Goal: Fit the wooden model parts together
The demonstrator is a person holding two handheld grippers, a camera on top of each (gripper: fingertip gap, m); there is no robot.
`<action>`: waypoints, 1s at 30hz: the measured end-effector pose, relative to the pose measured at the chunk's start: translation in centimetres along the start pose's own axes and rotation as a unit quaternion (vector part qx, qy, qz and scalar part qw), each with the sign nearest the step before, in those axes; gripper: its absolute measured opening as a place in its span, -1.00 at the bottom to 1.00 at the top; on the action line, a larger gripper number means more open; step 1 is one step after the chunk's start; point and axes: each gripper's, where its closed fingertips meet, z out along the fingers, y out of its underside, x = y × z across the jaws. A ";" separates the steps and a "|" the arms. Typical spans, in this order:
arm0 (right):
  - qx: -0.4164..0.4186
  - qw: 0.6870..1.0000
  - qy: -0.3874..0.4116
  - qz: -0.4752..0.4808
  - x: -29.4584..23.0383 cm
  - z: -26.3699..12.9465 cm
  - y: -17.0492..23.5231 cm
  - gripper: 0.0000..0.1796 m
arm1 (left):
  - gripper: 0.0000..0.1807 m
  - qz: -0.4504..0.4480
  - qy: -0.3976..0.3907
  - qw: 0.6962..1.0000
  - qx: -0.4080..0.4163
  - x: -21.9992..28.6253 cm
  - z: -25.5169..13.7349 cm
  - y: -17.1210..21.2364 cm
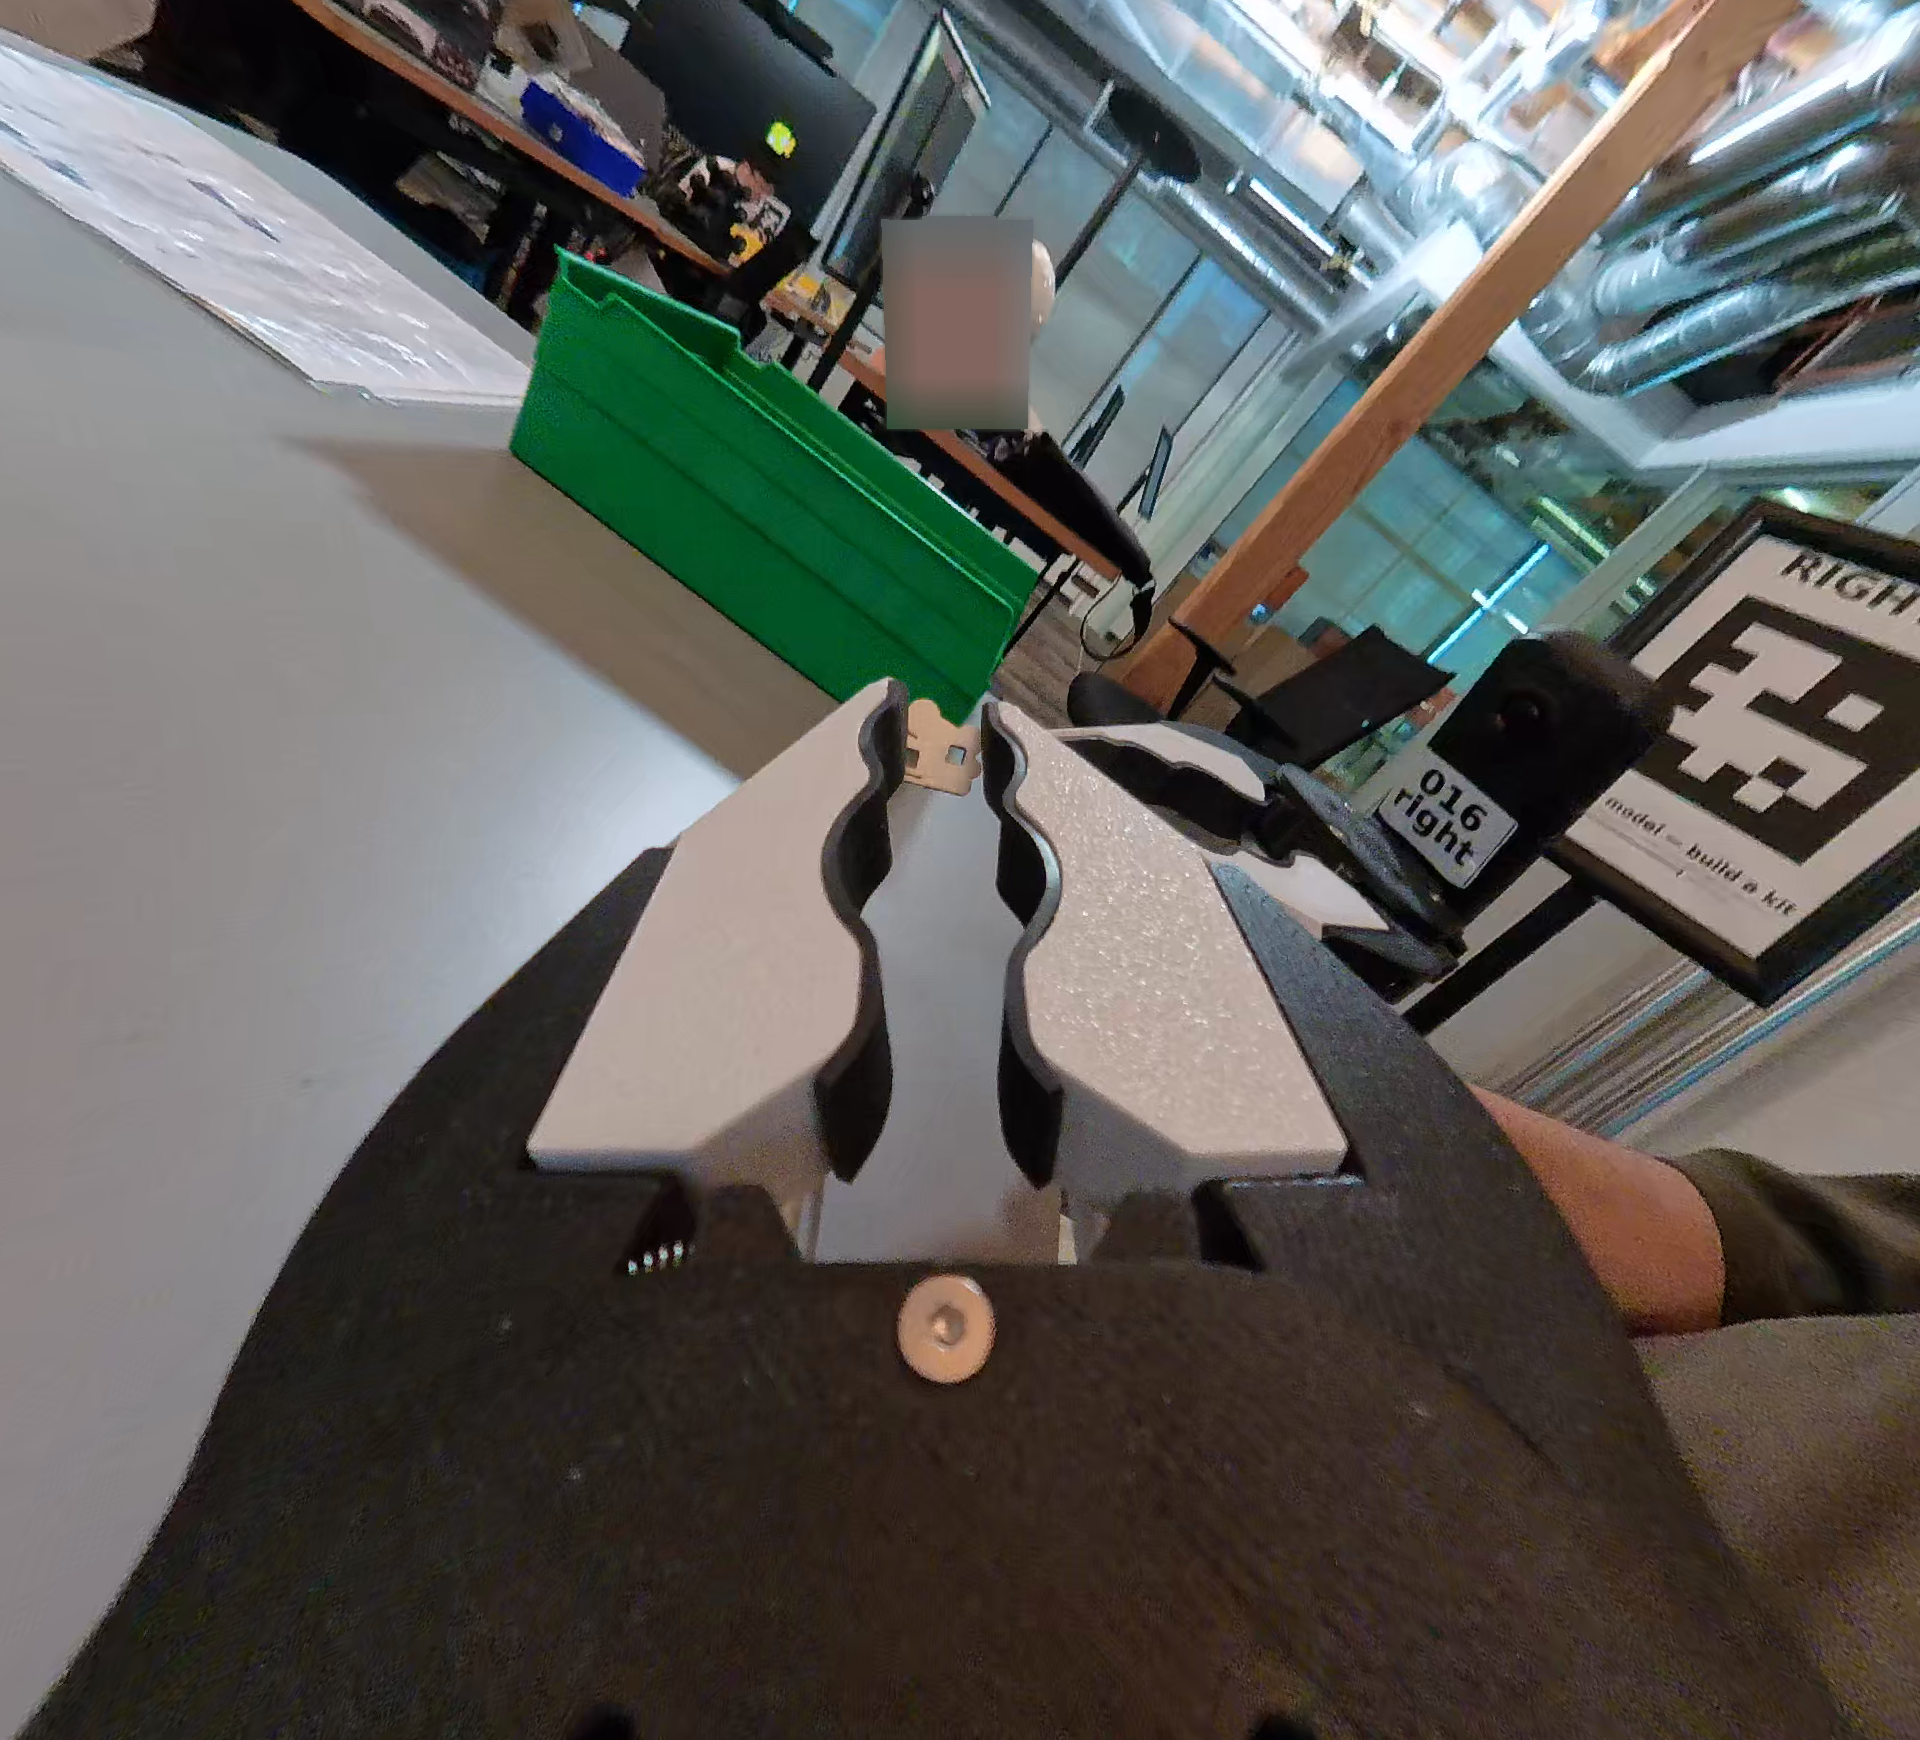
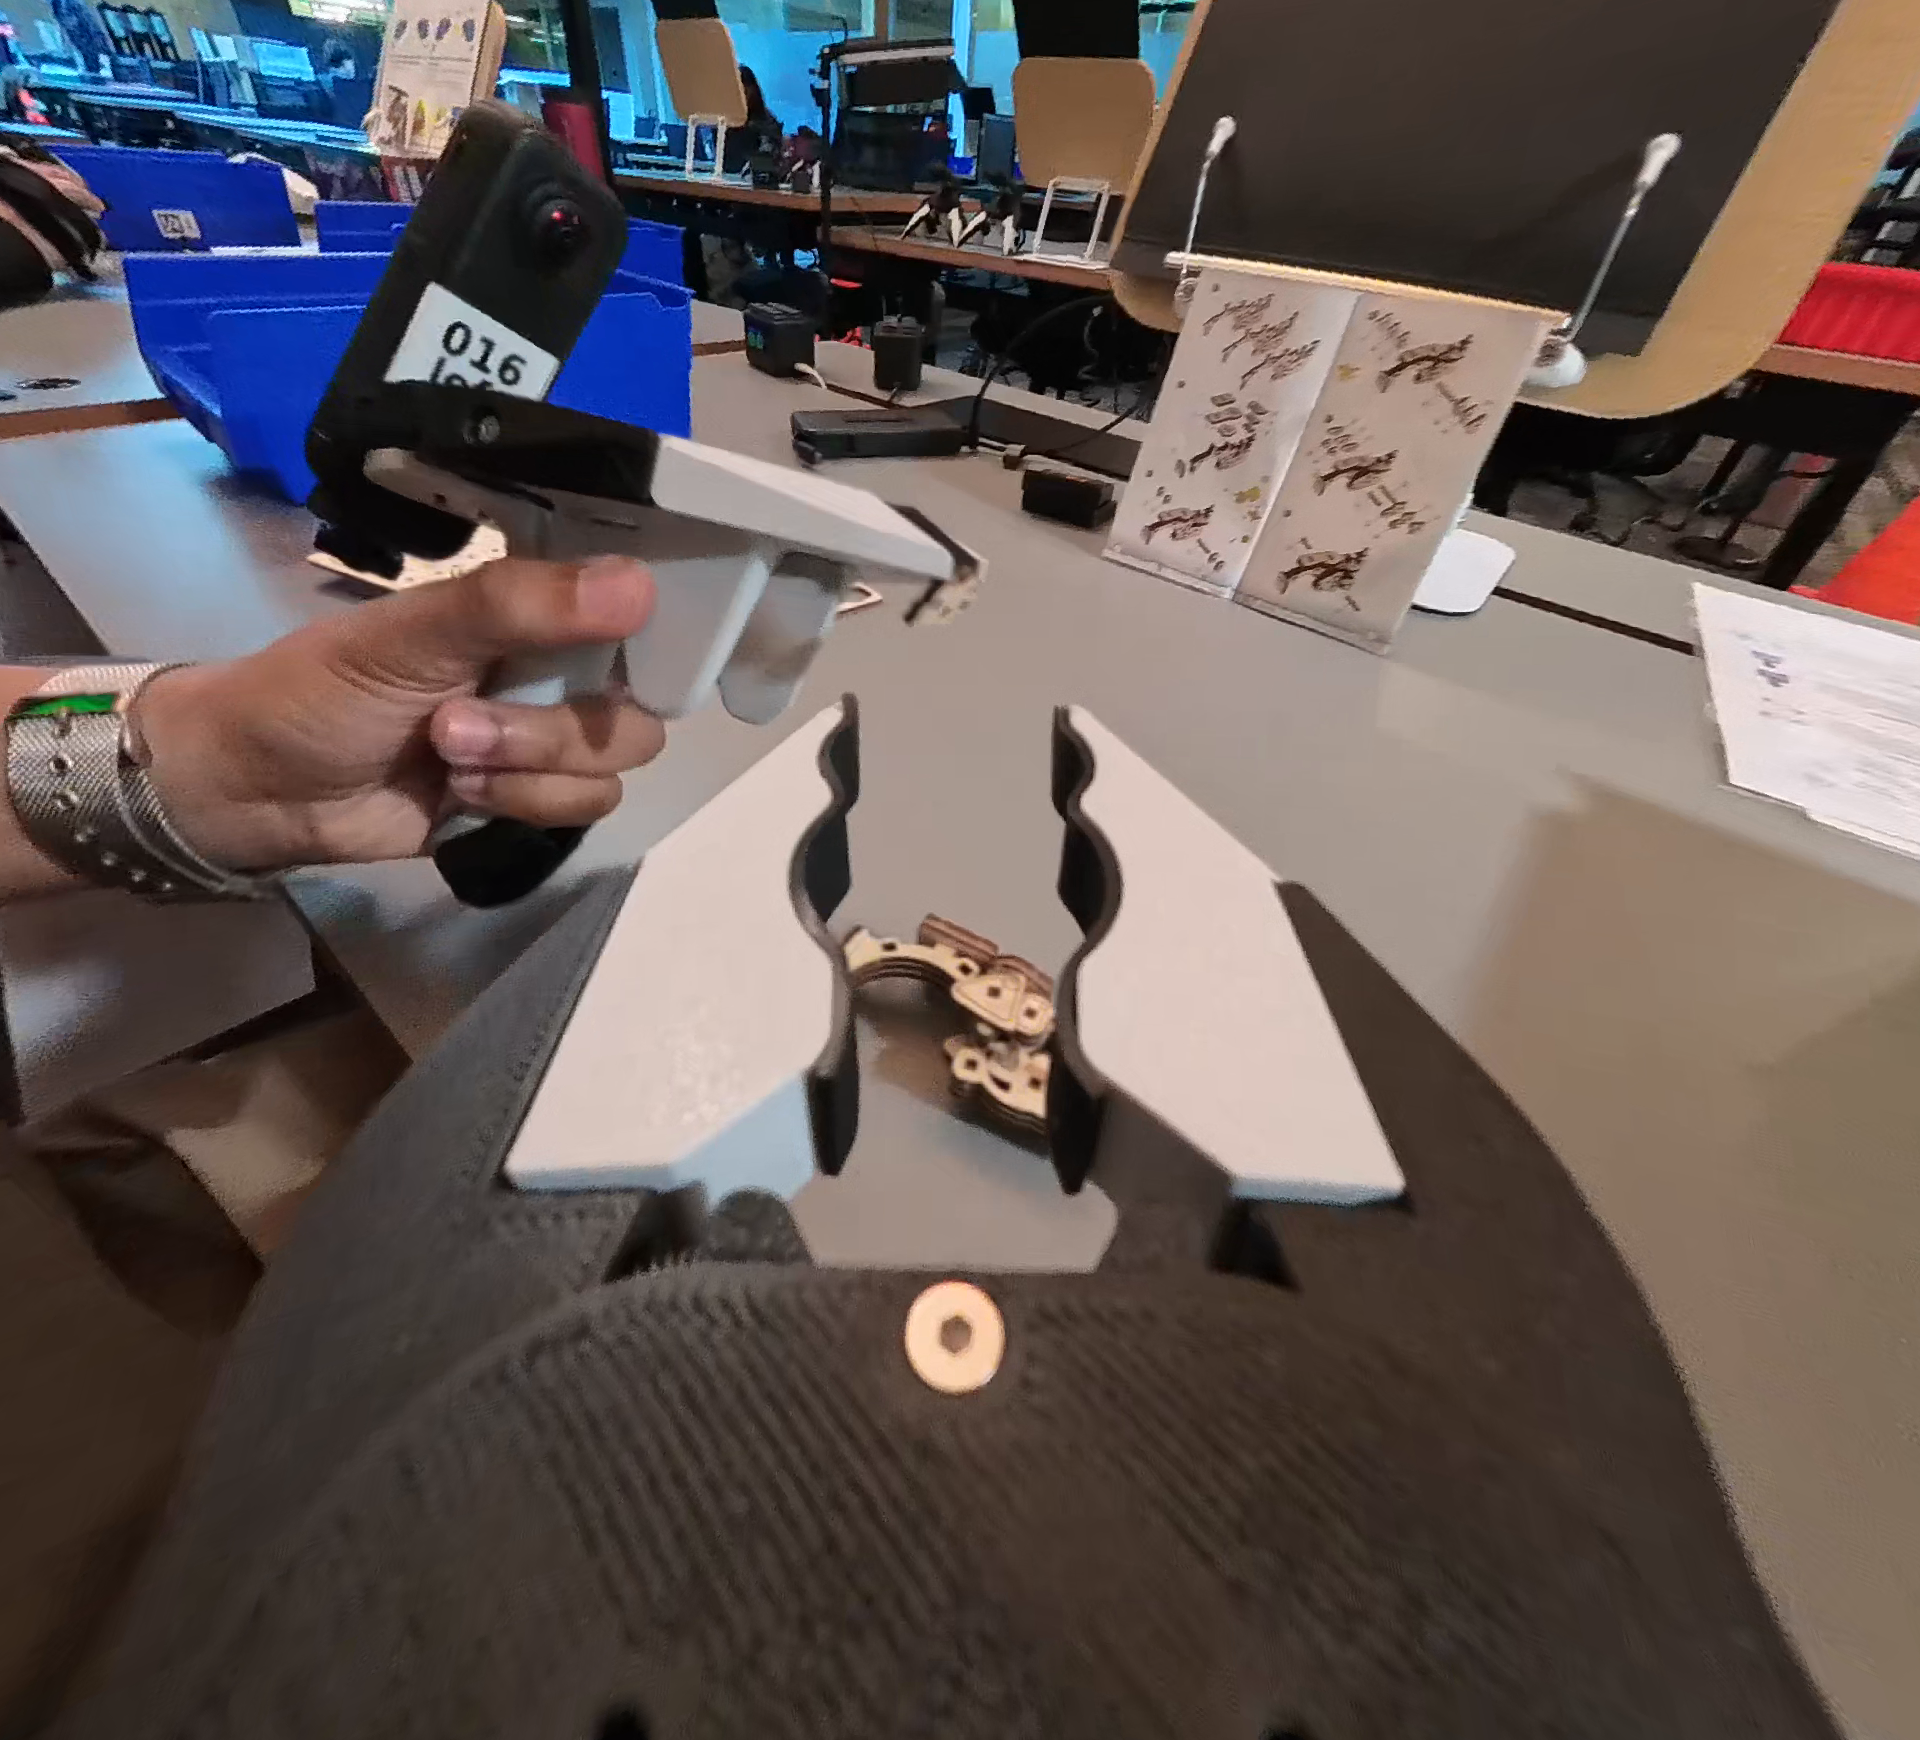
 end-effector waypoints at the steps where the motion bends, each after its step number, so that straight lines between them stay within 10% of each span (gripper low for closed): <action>1: 0.003 1.000 -0.004 0.007 -0.2 0.2 -0.1 -0.60 | -0.87 0.003 -0.001 1.000 -0.004 0.3 0.3 0.3; 30: -0.004 0.999 0.006 0.036 2.6 2.0 -0.3 -1.00 | -0.87 0.025 -0.102 0.994 0.038 -1.5 -3.3 -0.5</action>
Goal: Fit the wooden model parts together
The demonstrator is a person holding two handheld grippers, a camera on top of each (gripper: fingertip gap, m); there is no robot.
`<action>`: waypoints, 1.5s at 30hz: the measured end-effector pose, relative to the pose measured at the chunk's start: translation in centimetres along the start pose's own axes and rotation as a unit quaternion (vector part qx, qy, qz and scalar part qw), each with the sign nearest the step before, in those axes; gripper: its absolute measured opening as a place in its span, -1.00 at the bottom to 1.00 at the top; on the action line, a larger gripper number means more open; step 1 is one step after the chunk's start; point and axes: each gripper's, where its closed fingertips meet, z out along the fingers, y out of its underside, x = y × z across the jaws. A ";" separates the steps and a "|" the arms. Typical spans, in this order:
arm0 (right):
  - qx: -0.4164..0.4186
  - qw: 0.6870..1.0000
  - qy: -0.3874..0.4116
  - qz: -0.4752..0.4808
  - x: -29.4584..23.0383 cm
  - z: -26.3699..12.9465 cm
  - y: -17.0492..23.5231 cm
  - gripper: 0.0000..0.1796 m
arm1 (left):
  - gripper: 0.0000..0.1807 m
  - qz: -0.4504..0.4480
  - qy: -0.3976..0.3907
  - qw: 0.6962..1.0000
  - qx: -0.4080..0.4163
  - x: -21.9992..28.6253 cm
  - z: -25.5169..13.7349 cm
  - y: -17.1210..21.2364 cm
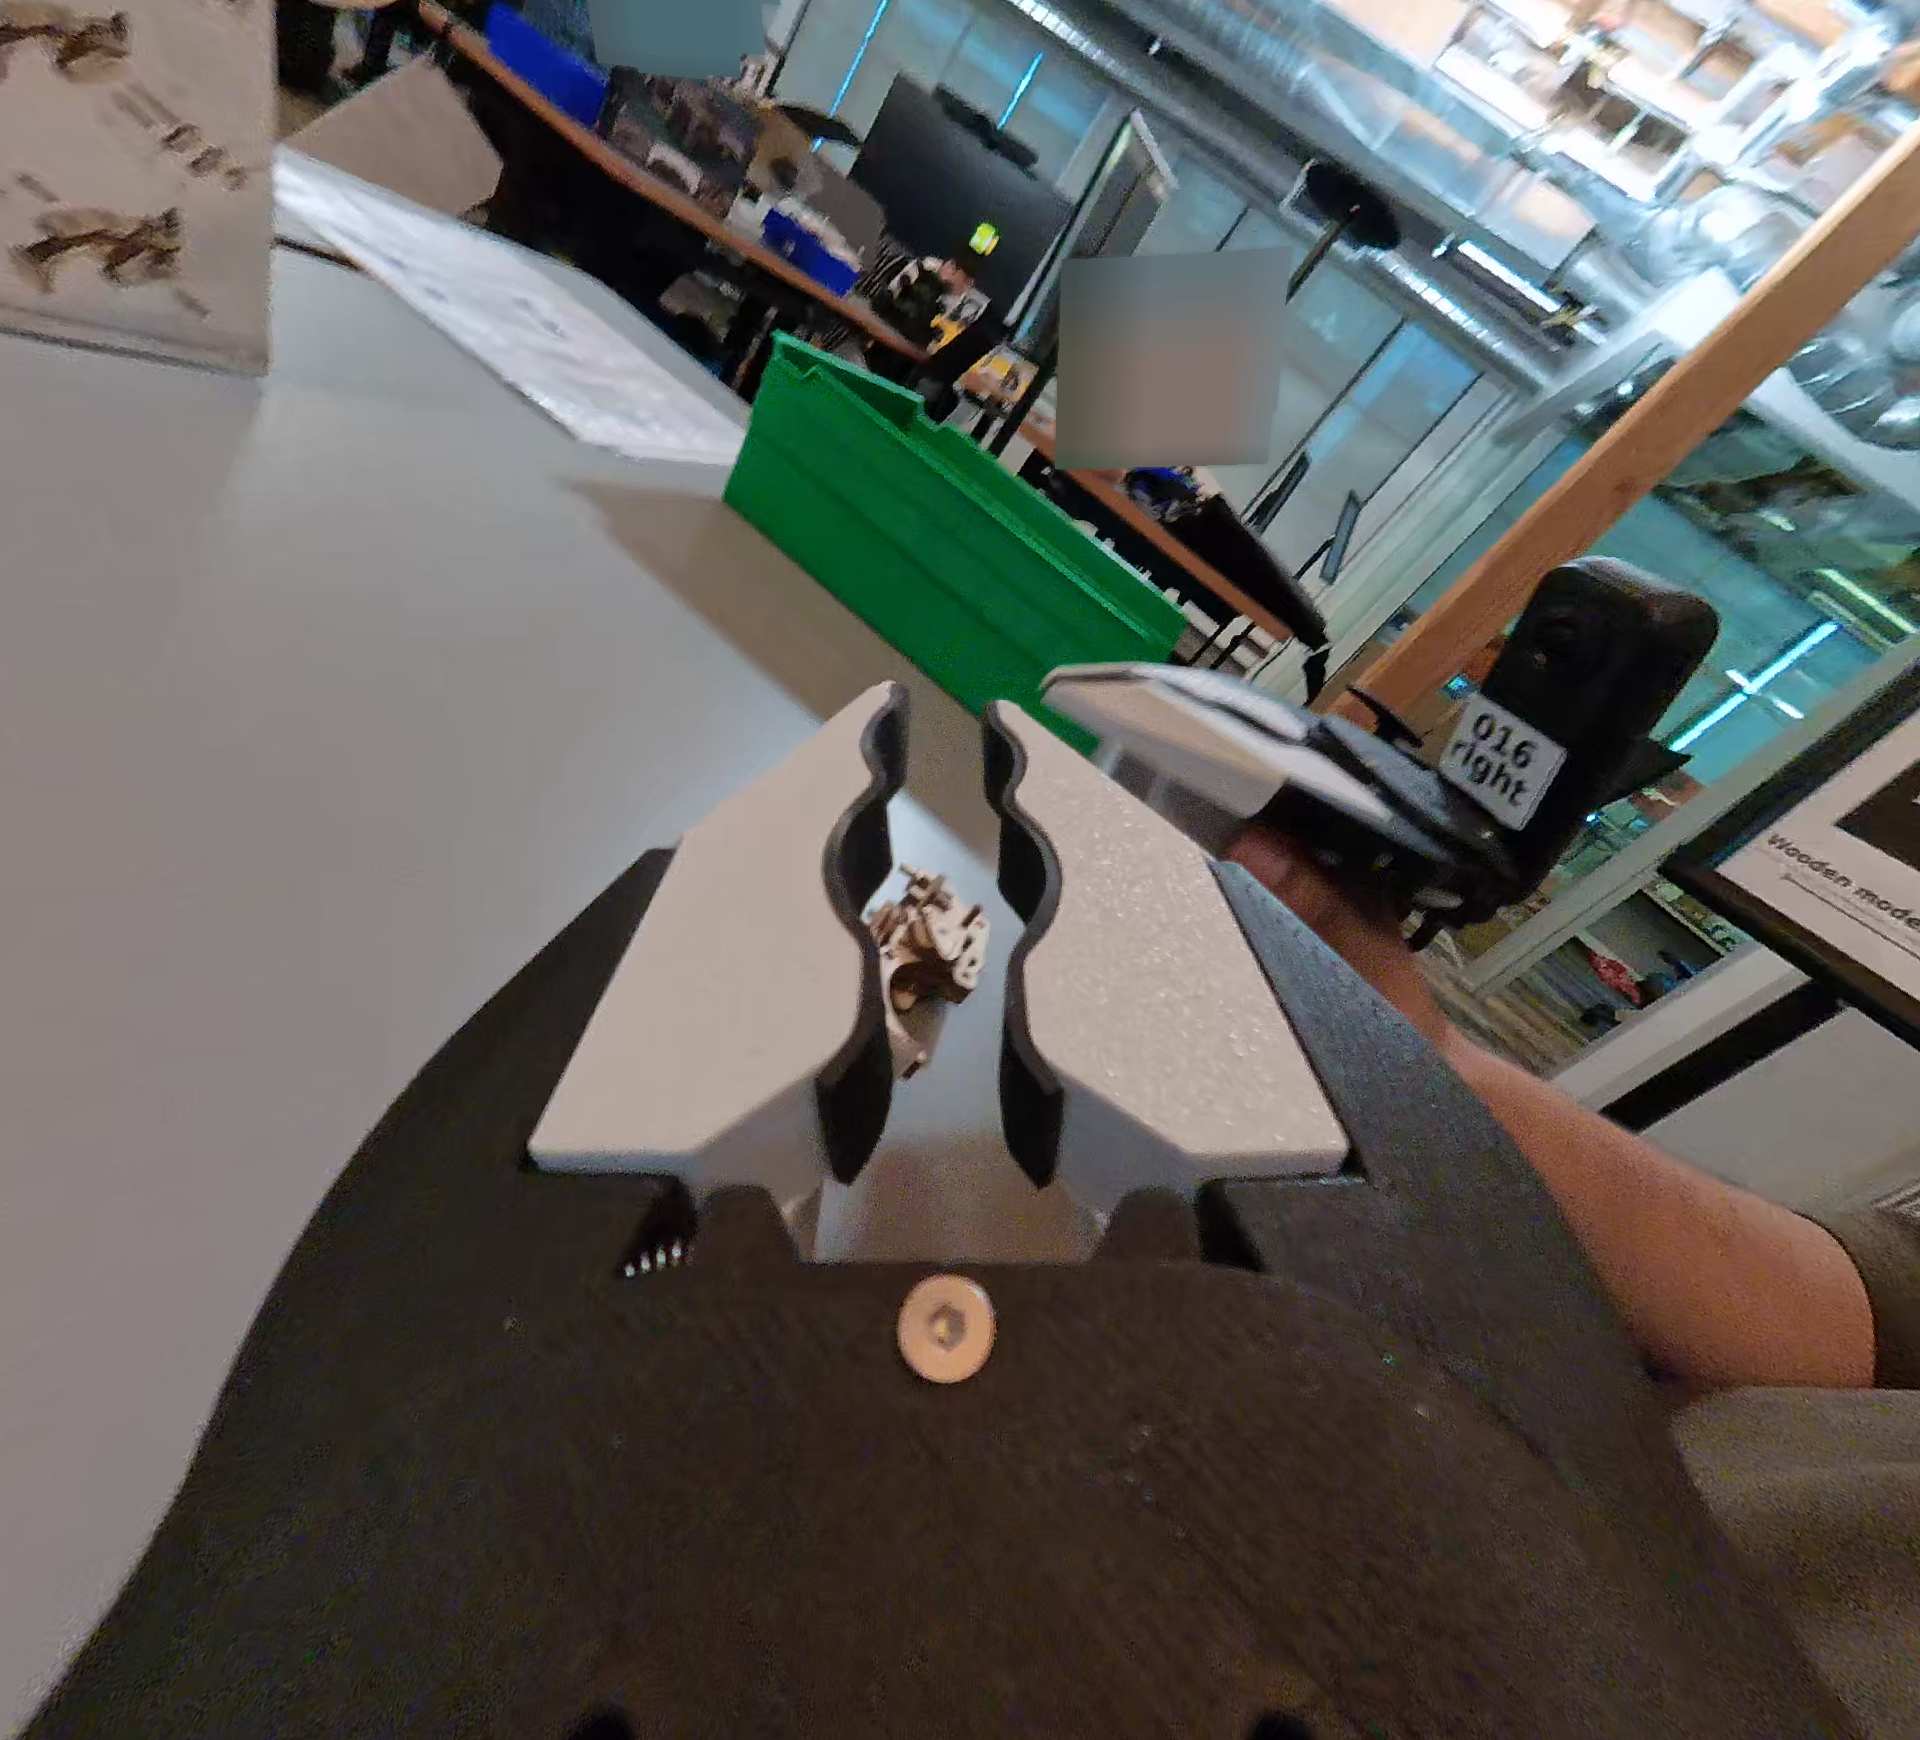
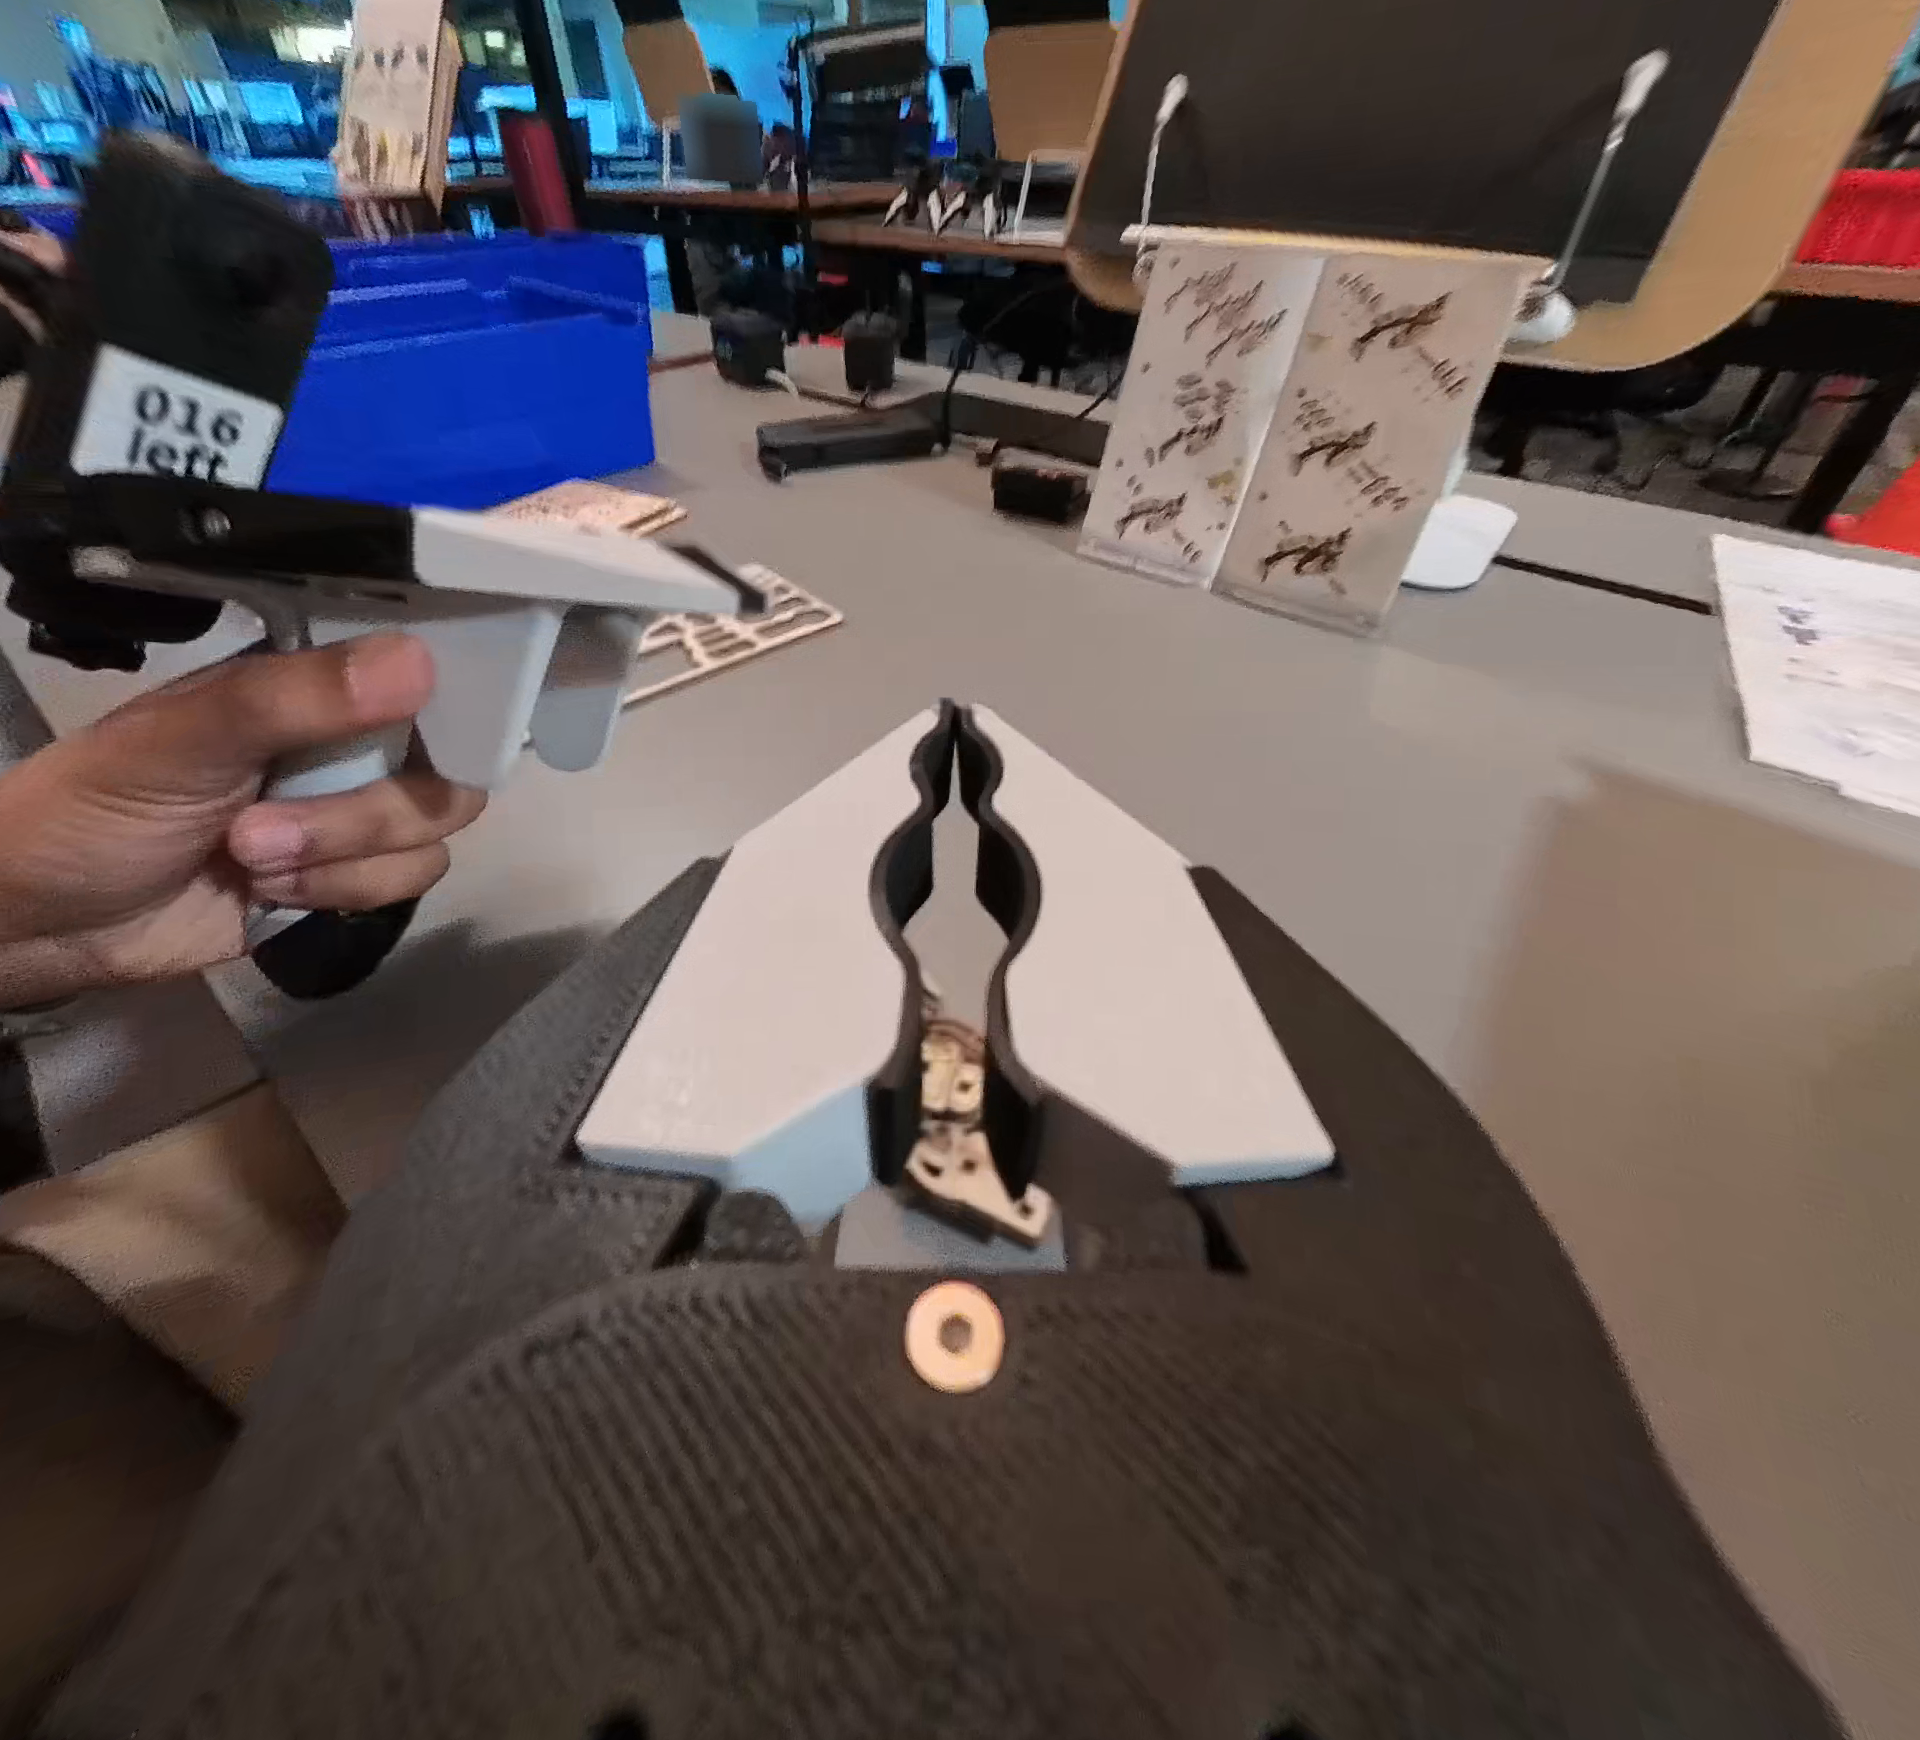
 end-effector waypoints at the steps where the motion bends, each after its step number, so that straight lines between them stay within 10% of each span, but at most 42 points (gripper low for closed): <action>1: 0.014 1.000 0.003 0.007 0.7 -0.4 -0.6 -1.00 | -0.81 -0.005 -0.011 1.000 -0.009 -0.7 -0.2 0.0; 10: 0.055 0.993 0.057 0.091 7.0 -3.5 -1.2 -0.85 | -0.64 0.100 -0.120 0.983 -0.100 -5.3 -0.6 0.7; 19: 0.008 0.996 0.087 0.007 6.4 -3.6 0.2 -0.87 | -0.60 0.328 -0.136 0.900 -0.252 -6.5 1.1 5.2; 28: -0.028 0.978 0.167 -0.122 5.4 -4.3 1.0 -0.50 | -0.52 0.279 -0.093 0.931 -0.215 -6.2 3.9 3.5; 35: -0.028 0.988 0.146 -0.044 4.2 -6.8 0.8 -0.41 | -0.49 0.289 -0.052 0.936 -0.196 -6.3 6.3 1.0; 45: -0.122 0.986 0.078 0.078 5.0 -5.3 5.7 -0.36 | -0.70 0.264 0.007 0.902 -0.340 -5.6 4.2 7.7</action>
